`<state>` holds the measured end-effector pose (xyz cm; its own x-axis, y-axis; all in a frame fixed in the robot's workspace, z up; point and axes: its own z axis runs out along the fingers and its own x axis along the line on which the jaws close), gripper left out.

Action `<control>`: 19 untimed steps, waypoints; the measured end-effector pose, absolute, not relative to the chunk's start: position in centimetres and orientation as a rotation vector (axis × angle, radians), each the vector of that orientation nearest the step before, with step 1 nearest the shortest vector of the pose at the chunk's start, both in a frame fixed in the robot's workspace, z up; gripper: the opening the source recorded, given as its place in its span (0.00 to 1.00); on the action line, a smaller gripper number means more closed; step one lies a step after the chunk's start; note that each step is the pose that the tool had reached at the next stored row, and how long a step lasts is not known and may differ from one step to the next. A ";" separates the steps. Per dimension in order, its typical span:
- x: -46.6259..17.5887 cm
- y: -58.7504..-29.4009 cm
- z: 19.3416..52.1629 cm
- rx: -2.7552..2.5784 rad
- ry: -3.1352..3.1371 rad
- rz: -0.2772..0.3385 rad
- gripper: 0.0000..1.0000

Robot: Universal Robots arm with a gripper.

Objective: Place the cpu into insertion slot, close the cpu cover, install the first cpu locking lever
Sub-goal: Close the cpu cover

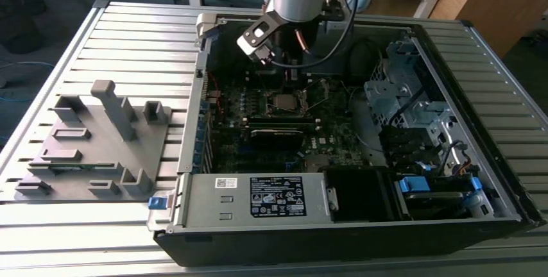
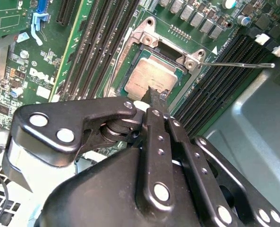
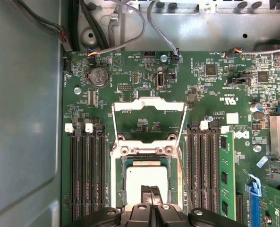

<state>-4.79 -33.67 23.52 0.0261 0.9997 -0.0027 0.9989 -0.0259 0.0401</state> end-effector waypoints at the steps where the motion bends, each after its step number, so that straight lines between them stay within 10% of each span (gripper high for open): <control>1: -4.8 -33.7 23.7 2.228 2.171 0.041 0.10; 19: -4.7 -33.7 24.4 2.228 2.171 0.040 0.10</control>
